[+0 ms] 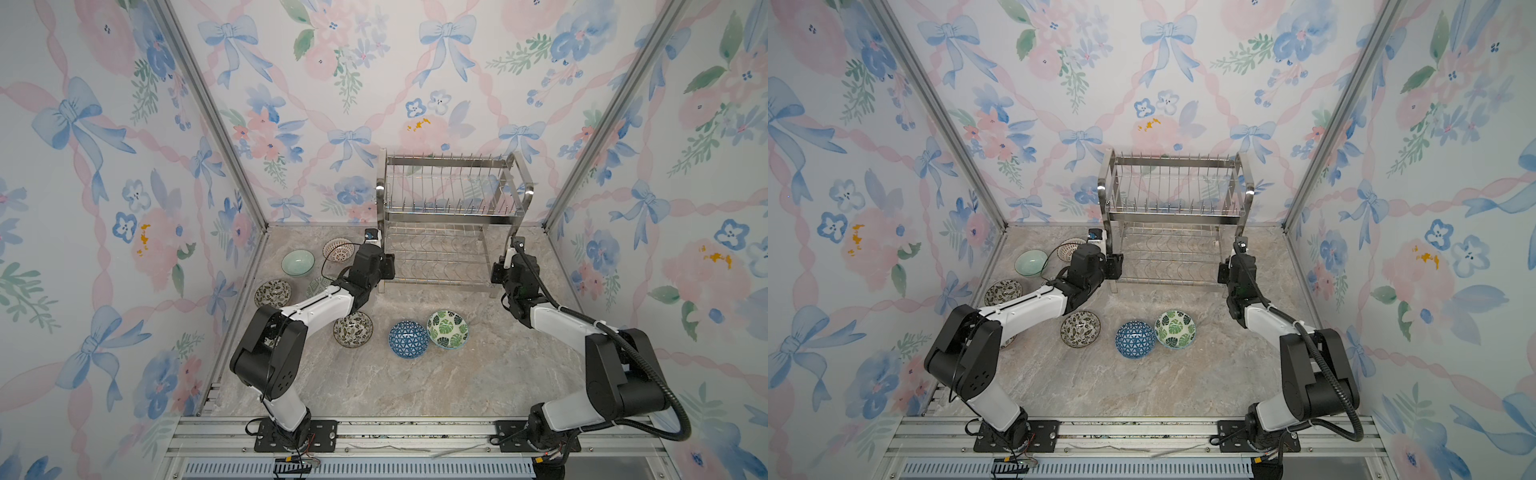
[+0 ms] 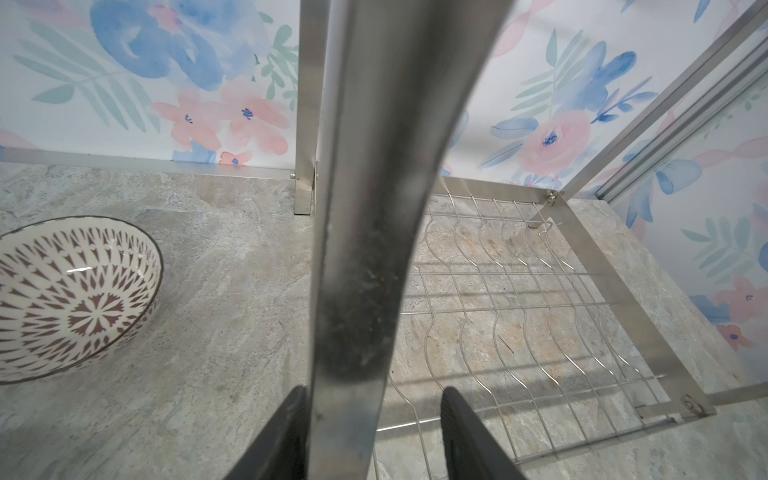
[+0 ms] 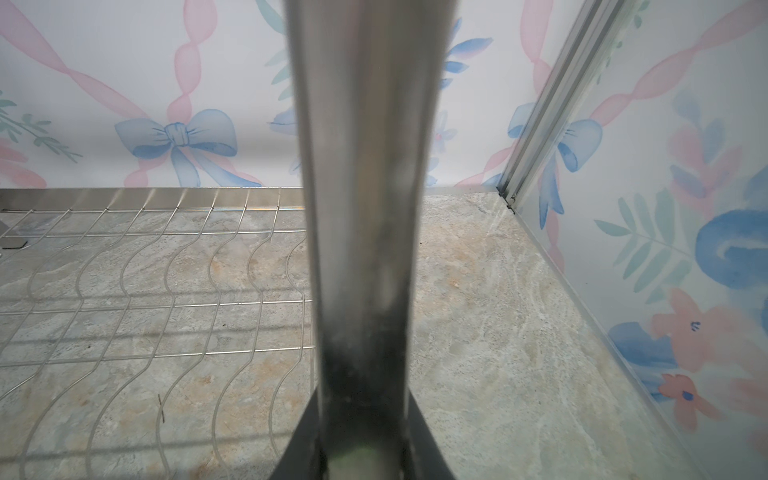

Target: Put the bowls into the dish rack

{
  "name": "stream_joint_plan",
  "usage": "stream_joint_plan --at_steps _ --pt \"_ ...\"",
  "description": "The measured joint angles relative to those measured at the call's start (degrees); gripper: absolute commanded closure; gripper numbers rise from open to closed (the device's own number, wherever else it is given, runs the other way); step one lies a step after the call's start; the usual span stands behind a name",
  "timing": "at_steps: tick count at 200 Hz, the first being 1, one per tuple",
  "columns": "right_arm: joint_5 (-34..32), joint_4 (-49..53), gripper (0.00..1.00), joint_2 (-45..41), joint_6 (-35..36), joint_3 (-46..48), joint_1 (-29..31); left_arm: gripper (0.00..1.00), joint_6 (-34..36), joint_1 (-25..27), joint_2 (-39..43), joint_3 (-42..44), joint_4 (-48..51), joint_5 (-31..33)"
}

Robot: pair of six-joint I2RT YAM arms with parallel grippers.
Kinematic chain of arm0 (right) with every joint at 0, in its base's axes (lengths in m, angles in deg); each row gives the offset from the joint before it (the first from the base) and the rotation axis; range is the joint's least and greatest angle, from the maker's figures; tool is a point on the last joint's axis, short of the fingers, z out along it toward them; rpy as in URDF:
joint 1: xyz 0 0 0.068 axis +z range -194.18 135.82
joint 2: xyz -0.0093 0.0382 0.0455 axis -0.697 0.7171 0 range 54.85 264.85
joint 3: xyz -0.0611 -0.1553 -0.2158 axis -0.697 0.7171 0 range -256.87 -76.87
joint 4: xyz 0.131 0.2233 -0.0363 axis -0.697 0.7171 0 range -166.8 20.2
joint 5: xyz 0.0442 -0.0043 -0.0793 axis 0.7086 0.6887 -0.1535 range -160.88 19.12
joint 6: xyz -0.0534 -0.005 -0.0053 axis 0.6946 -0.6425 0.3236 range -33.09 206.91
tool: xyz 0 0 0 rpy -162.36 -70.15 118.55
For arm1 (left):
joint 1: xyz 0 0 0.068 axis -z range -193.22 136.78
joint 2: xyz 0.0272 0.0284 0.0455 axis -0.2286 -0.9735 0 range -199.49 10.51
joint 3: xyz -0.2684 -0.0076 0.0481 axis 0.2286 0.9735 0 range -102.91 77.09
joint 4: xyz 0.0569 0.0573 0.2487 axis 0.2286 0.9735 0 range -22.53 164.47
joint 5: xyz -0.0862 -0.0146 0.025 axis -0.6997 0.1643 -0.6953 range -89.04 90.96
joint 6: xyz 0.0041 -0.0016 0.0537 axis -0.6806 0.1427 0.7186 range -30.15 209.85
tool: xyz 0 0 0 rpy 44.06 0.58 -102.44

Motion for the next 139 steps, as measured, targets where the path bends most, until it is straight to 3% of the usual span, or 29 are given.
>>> stream_joint_plan --at_steps 103,139 --pt "-0.66 -0.17 0.88 0.09 0.15 0.0 0.33 0.82 1.36 -0.02 2.67 2.51 -0.11 2.03" --pt "-0.79 -0.2 0.88 0.11 0.15 0.0 0.35 0.79 2.03 0.0 2.67 2.51 -0.11 2.1"
